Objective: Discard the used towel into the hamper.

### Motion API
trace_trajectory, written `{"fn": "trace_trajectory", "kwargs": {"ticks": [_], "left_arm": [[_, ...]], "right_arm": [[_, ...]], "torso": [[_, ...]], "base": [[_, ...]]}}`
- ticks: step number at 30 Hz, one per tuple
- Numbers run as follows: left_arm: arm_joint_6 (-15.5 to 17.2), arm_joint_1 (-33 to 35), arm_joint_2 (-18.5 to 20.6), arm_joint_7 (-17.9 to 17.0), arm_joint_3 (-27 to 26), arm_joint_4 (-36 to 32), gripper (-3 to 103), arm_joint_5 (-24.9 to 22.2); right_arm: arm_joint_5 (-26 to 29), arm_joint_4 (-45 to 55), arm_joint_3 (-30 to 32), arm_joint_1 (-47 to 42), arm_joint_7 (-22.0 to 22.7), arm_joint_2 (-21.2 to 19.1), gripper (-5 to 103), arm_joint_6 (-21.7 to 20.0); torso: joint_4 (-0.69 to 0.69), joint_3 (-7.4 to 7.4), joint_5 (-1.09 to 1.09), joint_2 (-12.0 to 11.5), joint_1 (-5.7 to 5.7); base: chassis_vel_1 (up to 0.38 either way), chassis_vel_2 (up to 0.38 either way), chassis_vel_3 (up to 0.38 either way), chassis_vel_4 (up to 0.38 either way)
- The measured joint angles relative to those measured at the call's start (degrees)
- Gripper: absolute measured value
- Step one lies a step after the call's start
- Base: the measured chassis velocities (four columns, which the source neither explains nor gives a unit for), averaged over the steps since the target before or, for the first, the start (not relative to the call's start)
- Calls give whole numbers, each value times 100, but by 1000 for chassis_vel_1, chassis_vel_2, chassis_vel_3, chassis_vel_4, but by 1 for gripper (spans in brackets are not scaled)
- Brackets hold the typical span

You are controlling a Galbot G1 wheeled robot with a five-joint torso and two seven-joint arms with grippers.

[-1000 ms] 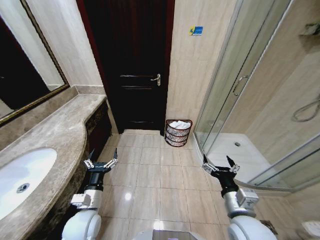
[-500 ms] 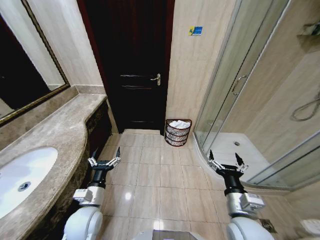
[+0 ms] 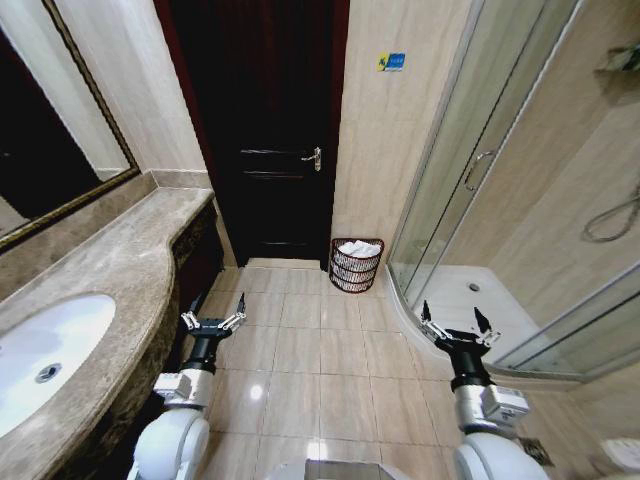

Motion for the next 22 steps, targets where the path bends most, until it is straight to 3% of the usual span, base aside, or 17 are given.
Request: {"fn": "trace_trajectory", "kwargs": {"ticks": [22], "left_arm": [[-6,4,-1,-3,-3,3,100,2]], "right_arm": [[5,0,-4,0,6,-5,100,-9]], "torso": [[0,0,0,0,0]], "base": [[0,0,0,0]]}}
